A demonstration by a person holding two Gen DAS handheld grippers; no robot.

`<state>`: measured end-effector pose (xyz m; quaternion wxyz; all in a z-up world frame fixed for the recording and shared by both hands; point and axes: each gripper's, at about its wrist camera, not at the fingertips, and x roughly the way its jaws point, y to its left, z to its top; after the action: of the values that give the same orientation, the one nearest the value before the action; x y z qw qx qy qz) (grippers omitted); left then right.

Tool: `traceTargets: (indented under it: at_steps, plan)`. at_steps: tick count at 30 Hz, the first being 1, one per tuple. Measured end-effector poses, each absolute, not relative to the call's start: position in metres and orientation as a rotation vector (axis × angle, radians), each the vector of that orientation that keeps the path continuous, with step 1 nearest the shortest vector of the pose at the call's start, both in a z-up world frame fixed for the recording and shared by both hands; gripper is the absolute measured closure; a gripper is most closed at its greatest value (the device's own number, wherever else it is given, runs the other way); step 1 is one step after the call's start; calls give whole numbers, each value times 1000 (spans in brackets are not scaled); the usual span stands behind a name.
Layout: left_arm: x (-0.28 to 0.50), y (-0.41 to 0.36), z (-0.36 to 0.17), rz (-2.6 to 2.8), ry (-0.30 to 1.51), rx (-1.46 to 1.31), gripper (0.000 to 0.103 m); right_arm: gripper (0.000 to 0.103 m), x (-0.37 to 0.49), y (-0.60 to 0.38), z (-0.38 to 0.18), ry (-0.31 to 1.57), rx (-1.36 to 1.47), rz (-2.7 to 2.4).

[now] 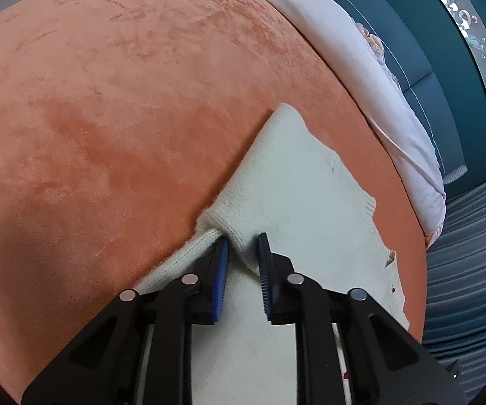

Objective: Fold small clothes

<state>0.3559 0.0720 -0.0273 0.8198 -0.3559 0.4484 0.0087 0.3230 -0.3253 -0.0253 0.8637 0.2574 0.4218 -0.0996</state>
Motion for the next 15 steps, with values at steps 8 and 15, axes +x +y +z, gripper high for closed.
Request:
traceTargets:
  at_steps: [8, 15]
  plan:
    - [359, 64, -29, 7, 942, -674, 91, 100, 303, -306, 53, 607, 336, -177]
    - [361, 59, -31, 6, 962, -605, 90, 101, 311, -328, -8, 777, 369, -225]
